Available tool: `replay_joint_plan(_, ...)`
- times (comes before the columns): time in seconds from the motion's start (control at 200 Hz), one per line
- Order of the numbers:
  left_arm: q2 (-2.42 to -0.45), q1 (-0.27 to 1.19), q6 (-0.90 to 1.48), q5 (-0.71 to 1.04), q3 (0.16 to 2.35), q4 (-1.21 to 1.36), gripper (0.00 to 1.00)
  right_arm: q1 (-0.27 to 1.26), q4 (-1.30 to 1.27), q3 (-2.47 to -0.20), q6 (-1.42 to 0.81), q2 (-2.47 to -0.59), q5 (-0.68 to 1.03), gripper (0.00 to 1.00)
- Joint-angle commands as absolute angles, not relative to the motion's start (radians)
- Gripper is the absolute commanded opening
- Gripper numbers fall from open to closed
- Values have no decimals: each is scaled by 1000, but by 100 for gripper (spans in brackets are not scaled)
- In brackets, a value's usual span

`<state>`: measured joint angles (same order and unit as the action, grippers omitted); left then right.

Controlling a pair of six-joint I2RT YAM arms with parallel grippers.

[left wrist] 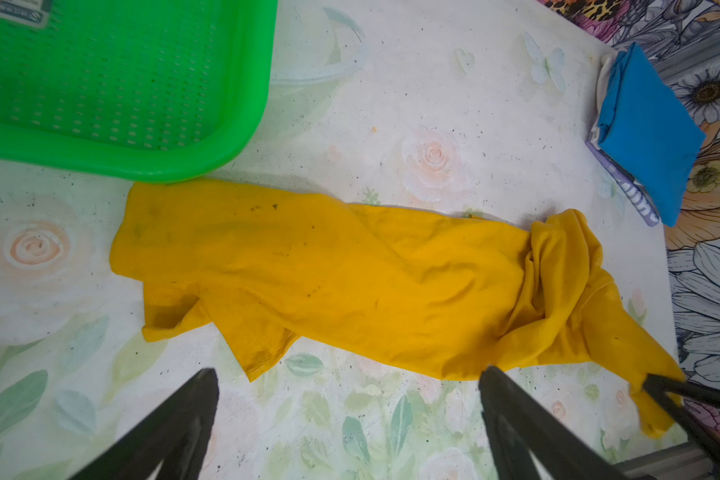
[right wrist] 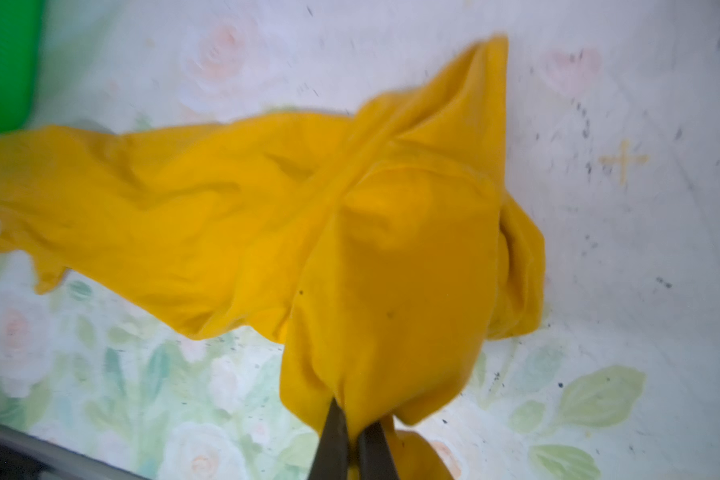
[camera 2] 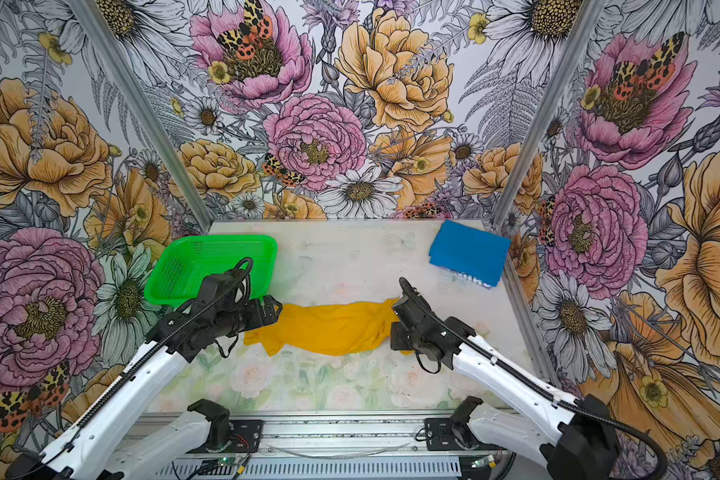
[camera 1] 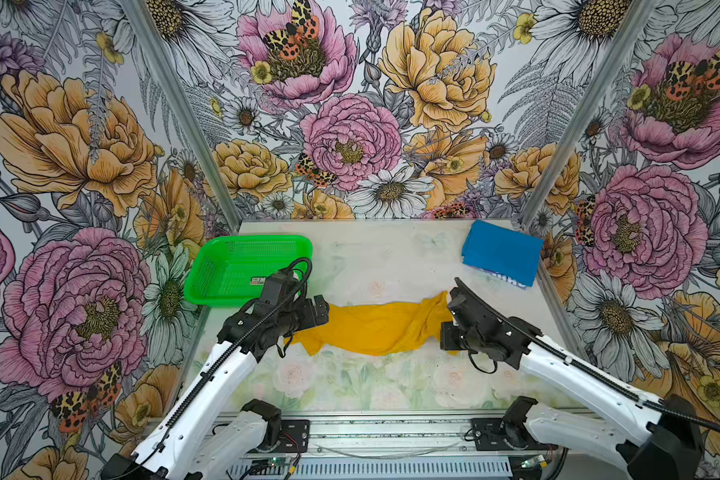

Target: Fold and stack the t-shirts

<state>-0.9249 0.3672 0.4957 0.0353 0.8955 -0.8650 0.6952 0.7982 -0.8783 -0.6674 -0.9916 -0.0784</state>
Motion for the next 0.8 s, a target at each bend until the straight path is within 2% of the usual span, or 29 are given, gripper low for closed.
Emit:
replay_joint_plan(0.0, -940, 357, 441, 97, 934, -856, 99, 693, 906, -1092, -542, -907, -115, 0)
replay_joint_plan(0.16, -953, 369, 425, 159, 935, -856, 99, 650, 1013, -1379, -500, -932, -296, 0)
replay_joint_plan(0.3, -931, 407, 468, 165, 889, -853, 99, 552, 1123, -1517, -529, -1050, -350, 0)
replay_joint_plan(0.48, -930, 599, 554, 114, 824, -806, 97, 467, 1131, -1473, -546, -1153, -337, 0)
replay_joint_plan(0.69, -1050, 822, 716, 114, 680, -533, 90, 389, 1126, -1361, -573, -1193, -395, 0)
replay_joint_plan(0.79, -1138, 929, 752, 59, 671, -413, 88, 361, 1112, -1322, -570, -1182, -393, 0)
